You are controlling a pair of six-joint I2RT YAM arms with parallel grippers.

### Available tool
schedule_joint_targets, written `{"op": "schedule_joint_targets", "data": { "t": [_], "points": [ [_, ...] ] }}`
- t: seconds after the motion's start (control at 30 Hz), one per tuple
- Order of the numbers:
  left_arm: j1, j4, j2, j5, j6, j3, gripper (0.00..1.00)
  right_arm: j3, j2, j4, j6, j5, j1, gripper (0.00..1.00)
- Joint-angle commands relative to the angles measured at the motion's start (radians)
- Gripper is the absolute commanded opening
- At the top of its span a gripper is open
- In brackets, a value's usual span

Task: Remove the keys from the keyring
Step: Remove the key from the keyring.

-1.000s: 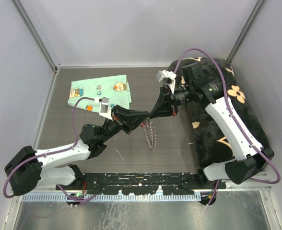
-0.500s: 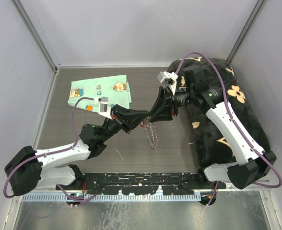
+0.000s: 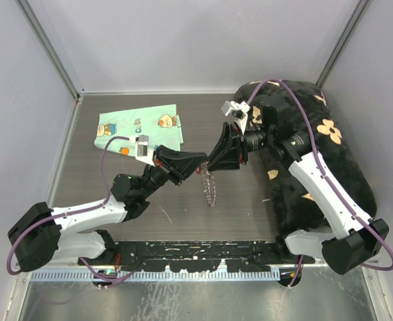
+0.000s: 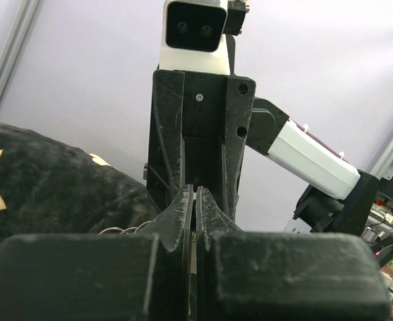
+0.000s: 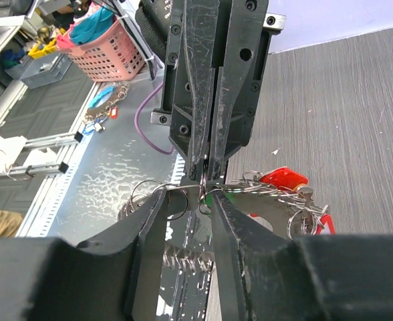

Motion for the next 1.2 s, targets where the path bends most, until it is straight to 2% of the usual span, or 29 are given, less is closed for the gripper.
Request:
{"op": "schedule_joint_targets", "data": {
  "t": [0.0,0.3,0.47,0.6,0.8,0.97,1.03,1.17],
  "points": [
    [-0.009,0.133,0.002,-0.034,0.005,0.043,0.00,-0.021,-0.042,0.157,0.116,0.021,0.002,0.37],
    [-0.024,0.132,0.016,-0.042,0.019,0.053,0.00,-0.051,-0.056,0.226,0.178,0.041,-0.001,0.19],
    [-0.026,0.132,0.016,-0.038,0.028,0.048,0.00,-0.054,-0.064,0.234,0.179,0.039,-0.015,0.01],
    [-0.027,0.132,0.006,-0.044,0.039,0.030,0.01,-0.043,-0.068,0.194,0.123,0.041,-0.020,0.01],
    [-0.024,-0.028,-0.086,-0.027,0.114,0.002,0.26,0.105,-0.031,-0.192,-0.247,0.128,-0.020,0.01],
    [-0.023,-0.338,-0.236,0.005,0.235,0.028,0.33,0.237,0.019,-0.526,-0.556,0.277,0.020,0.01],
    [-0.024,-0.494,-0.285,0.026,0.291,0.046,0.36,0.274,0.038,-0.611,-0.637,0.366,0.056,0.01],
    [-0.024,-0.705,-0.336,0.097,0.401,0.095,0.37,0.359,0.090,-0.779,-0.763,0.507,0.127,0.01]
  ]
}}
